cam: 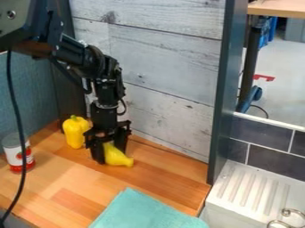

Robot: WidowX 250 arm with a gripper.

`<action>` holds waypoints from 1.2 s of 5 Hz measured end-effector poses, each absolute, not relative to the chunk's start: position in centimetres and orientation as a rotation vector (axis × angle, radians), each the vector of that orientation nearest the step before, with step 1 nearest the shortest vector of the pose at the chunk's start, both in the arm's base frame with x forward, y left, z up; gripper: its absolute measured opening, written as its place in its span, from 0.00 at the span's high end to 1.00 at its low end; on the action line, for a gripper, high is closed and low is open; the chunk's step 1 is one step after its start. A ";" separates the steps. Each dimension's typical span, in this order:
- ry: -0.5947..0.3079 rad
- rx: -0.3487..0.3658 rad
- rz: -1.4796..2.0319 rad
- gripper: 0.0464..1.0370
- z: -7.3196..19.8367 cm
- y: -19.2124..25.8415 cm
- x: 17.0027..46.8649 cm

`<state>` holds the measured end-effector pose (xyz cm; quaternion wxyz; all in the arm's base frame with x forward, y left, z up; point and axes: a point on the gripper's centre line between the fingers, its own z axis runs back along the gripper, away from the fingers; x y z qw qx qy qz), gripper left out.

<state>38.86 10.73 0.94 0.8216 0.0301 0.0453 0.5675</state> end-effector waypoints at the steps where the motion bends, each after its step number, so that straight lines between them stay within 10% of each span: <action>1: 0.047 0.010 1.199 0.03 1.5 10.4 39.4; 4: 0.103 -0.091 1.208 0.04 8.1 11.2 33.3; 6: 0.112 0.031 0.759 0.04 10.3 13.5 30.1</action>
